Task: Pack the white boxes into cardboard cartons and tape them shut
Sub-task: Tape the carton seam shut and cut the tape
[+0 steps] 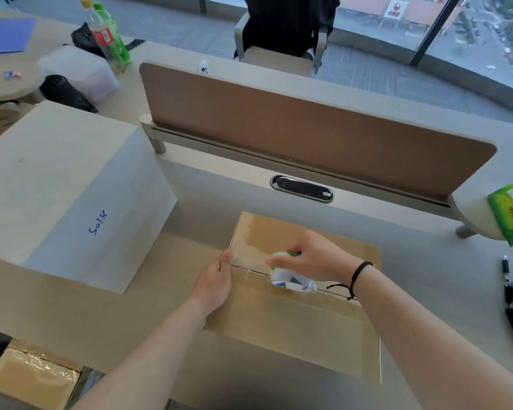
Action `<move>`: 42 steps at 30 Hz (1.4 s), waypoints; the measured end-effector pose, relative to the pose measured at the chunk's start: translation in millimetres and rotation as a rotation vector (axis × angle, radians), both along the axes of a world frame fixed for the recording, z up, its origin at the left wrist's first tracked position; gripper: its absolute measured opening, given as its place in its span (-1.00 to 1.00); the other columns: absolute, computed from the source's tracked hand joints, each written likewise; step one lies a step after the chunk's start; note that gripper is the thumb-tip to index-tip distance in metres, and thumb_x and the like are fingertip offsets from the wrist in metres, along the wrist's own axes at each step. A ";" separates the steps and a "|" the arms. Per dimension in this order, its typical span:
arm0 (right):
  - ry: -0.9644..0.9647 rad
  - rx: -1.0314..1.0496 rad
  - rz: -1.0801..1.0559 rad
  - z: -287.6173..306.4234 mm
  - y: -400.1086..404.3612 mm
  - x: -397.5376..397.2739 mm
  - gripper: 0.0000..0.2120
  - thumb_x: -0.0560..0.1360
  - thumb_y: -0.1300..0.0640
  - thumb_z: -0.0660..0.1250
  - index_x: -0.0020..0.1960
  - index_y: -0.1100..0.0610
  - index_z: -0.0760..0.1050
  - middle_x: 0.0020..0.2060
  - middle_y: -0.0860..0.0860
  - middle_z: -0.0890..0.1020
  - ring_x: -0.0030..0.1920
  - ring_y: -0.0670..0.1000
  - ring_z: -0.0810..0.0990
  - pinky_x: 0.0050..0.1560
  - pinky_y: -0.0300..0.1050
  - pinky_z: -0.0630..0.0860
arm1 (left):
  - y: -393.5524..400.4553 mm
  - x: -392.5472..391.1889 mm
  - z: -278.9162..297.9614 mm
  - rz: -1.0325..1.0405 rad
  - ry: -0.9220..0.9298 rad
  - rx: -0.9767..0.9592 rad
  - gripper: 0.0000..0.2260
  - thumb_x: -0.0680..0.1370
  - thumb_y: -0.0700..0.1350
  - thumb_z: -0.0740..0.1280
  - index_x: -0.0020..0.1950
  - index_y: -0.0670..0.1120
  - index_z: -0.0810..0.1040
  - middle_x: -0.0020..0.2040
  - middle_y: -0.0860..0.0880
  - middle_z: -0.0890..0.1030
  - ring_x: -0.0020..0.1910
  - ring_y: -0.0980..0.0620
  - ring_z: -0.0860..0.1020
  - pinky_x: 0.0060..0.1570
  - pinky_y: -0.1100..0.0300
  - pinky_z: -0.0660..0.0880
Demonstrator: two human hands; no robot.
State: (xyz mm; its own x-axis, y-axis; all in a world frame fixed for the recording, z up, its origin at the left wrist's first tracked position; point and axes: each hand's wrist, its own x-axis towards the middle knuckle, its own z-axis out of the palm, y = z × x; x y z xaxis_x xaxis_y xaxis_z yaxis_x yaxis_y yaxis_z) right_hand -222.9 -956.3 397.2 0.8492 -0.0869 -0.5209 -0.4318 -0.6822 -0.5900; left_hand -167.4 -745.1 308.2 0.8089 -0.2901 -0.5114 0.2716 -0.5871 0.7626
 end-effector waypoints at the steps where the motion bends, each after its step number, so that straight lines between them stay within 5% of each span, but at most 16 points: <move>1: -0.006 0.071 -0.042 -0.9 -4.6 -2.2 -0.39 0.46 -0.28 0.40 -0.41 0.18 0.27 -0.45 0.01 0.23 -0.39 0.04 0.18 -0.39 -0.09 0.07 | 0.5 -0.1 -1.8 0.010 0.008 -0.004 -0.52 0.73 0.11 -0.01 0.27 -0.09 0.63 0.16 0.06 0.63 0.25 0.02 0.53 0.18 0.25 0.35; 6: -0.065 0.390 -0.253 -17.5 -18.3 -24.2 -0.49 0.47 -0.15 0.46 -0.42 0.14 0.33 -0.42 0.05 0.26 -0.33 0.07 0.18 -0.30 -0.08 0.09 | -4.1 5.7 0.9 0.081 0.077 0.022 -0.47 0.69 0.23 -0.01 0.21 -0.03 0.66 0.14 0.04 0.64 0.22 -0.02 0.53 0.26 0.10 0.39; 11: -0.110 0.389 -0.297 -18.5 -14.5 -28.0 -0.50 0.53 -0.03 0.45 -0.41 0.14 0.29 -0.50 -0.06 0.27 -0.47 -0.07 0.18 -0.43 -0.24 0.11 | -22.2 30.9 8.0 0.055 0.063 0.136 -0.45 0.67 0.27 0.00 -0.14 -0.10 0.56 0.02 -0.15 0.63 0.18 -0.19 0.55 0.10 0.05 0.37; 18: -0.110 0.240 -0.221 -11.4 -6.5 -23.6 -0.42 0.51 -0.09 0.45 -0.42 0.05 0.13 -0.49 -0.06 0.18 -0.45 -0.03 0.12 -0.45 -0.16 0.06 | -34.4 35.6 4.2 -0.045 0.017 0.174 -0.43 0.70 0.20 -0.02 0.50 -0.15 0.44 0.46 -0.16 0.47 0.47 -0.15 0.38 0.37 0.11 0.28; 23: -0.038 0.030 -0.238 -6.2 -17.7 -29.7 -0.43 0.49 -0.14 0.43 -0.53 0.08 0.27 -0.56 -0.08 0.28 -0.50 -0.03 0.22 -0.46 -0.17 0.17 | -32.6 37.4 -0.2 -0.027 0.016 0.114 -0.48 0.71 0.17 0.02 0.52 -0.12 0.41 0.50 -0.10 0.43 0.52 -0.09 0.33 0.43 0.16 0.22; 28: -0.054 -0.166 -0.080 -2.0 -22.0 -37.2 -0.44 0.44 -0.28 0.40 -0.44 0.10 0.29 -0.50 -0.01 0.39 -0.47 0.00 0.31 -0.43 -0.11 0.23 | -33.4 35.8 1.1 -0.012 0.018 0.096 -0.47 0.70 0.19 0.02 0.51 -0.09 0.43 0.50 -0.07 0.44 0.51 -0.06 0.35 0.40 0.17 0.23; 32: -0.075 0.200 -0.177 -7.7 -44.6 -45.9 -0.35 0.34 -0.32 0.44 -0.41 0.20 0.21 -0.43 0.04 0.23 -0.38 0.02 0.21 -0.32 -0.02 0.13 | -35.2 33.8 4.2 -0.013 0.003 0.108 -0.50 0.72 0.13 0.01 0.51 -0.12 0.42 0.50 -0.08 0.43 0.52 -0.05 0.32 0.23 0.29 0.22; 36: -0.068 0.481 -0.262 -18.1 -52.5 -56.4 -0.31 0.24 -0.40 0.50 -0.43 0.17 0.27 -0.41 0.11 0.34 -0.32 0.09 0.36 -0.31 -0.02 0.21 | -34.5 34.8 1.2 0.003 0.028 0.080 -0.50 0.71 0.15 0.02 0.52 -0.10 0.42 0.51 -0.04 0.42 0.53 -0.02 0.31 0.32 0.26 0.21; 40: -0.106 0.358 -0.227 -11.9 -50.5 -56.6 -0.48 0.48 -0.05 0.50 -0.42 0.13 0.27 -0.47 -0.01 0.26 -0.43 -0.02 0.25 -0.42 -0.15 0.15 | -33.5 34.8 -1.5 0.001 0.036 0.065 -0.51 0.72 0.14 0.03 0.52 -0.12 0.41 0.50 -0.04 0.43 0.52 -0.01 0.31 0.25 0.31 0.18; 42: -0.099 0.198 -0.246 -11.5 -55.9 -59.0 -0.45 0.48 -0.04 0.50 -0.42 0.10 0.20 -0.46 -0.01 0.21 -0.44 -0.01 0.21 -0.41 -0.14 0.14 | -32.7 35.5 -2.4 -0.007 0.039 0.055 -0.52 0.72 0.13 0.04 0.52 -0.11 0.41 0.50 -0.02 0.42 0.52 0.01 0.32 0.28 0.32 0.18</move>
